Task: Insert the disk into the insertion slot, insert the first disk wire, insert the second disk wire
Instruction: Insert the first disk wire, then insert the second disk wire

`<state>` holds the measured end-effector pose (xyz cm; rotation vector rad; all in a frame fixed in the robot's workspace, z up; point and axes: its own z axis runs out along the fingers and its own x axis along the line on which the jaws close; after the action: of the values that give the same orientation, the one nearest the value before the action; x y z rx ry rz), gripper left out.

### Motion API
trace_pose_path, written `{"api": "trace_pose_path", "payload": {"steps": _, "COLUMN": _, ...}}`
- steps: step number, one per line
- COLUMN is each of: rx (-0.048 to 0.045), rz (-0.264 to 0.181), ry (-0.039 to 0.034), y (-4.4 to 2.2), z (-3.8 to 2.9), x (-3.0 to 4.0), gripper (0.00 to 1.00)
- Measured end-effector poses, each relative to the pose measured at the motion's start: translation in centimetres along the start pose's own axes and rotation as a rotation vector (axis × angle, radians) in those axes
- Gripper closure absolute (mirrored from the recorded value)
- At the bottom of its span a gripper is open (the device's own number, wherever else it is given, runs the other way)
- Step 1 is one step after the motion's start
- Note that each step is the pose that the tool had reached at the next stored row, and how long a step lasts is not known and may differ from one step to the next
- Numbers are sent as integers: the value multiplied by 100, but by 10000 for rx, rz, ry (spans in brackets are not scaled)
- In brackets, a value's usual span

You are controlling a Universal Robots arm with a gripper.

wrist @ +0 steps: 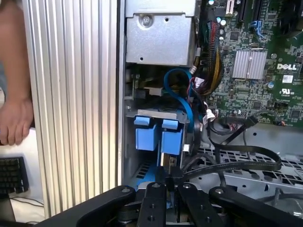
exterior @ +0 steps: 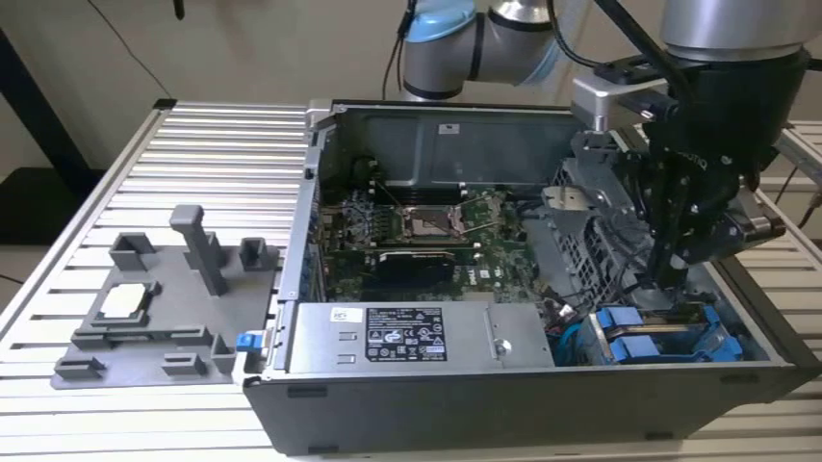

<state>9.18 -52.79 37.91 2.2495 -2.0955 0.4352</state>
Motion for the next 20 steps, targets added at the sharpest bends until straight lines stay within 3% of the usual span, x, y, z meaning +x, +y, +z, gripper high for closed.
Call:
{"api": "trace_pose_path", "payload": {"steps": 7, "rx": -98, "rz": -22, "ry": -8, "y": 3, "z": 61, "x": 258, "gripper": 84}}
{"api": "trace_pose_path", "payload": {"steps": 12, "rx": -112, "rz": -25, "ry": -10, "y": 6, "z": 70, "x": 296, "gripper": 84}}
{"api": "trace_pose_path", "payload": {"steps": 13, "rx": -110, "rz": -17, "ry": -53, "y": 6, "z": 71, "x": 297, "gripper": 84}}
{"api": "trace_pose_path", "payload": {"steps": 14, "rx": -102, "rz": 9, "ry": -204, "y": 6, "z": 71, "x": 297, "gripper": 84}}
{"api": "trace_pose_path", "payload": {"steps": 20, "rx": -45, "rz": 199, "ry": -1283, "y": 6, "z": 71, "x": 297, "gripper": 84}}
